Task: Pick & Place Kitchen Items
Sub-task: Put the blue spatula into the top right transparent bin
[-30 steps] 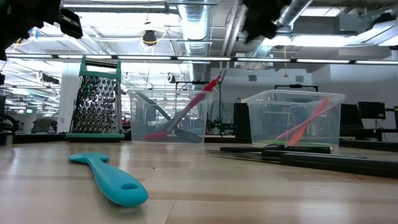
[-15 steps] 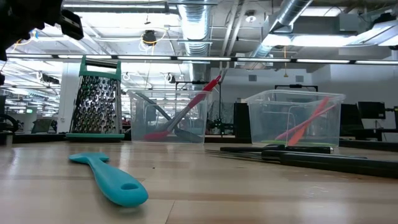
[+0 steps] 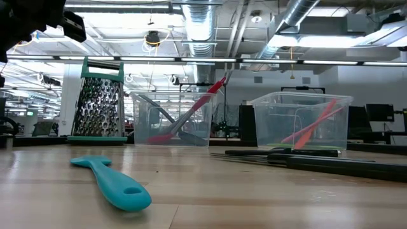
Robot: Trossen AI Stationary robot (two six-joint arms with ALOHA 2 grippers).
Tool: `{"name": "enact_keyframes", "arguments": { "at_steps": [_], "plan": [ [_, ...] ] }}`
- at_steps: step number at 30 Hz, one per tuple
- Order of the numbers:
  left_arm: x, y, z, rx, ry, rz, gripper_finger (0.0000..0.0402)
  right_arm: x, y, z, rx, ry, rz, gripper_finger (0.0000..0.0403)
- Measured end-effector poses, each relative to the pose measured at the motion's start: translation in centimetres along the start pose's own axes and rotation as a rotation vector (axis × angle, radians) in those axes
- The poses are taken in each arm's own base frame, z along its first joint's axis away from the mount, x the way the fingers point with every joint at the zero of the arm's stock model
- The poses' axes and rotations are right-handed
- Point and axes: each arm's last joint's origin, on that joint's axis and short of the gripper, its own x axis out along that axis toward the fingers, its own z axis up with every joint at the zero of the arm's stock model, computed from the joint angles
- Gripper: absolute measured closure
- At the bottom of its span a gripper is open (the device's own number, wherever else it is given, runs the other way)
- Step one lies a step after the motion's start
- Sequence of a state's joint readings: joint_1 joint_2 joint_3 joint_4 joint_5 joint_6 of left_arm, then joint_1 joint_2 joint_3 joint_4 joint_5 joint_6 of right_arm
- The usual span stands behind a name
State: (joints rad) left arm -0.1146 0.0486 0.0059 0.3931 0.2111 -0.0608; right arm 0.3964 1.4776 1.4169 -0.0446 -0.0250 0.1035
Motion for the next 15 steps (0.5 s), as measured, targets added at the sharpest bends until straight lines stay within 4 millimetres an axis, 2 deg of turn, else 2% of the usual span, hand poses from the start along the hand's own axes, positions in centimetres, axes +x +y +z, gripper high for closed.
{"name": "enact_keyframes", "arguments": {
  "at_steps": [9,15],
  "plan": [
    [0.0,0.0,0.6,-0.001,-0.062,-0.005,0.0393,0.0,1.6,-0.1,-0.011,-0.006,0.015,0.0232],
    [-0.1,-0.3,1.6,-0.132,-0.163,-0.052,0.0393,0.0,2.0,-0.2,-0.015,0.006,0.029,0.0243]
  ]
}}
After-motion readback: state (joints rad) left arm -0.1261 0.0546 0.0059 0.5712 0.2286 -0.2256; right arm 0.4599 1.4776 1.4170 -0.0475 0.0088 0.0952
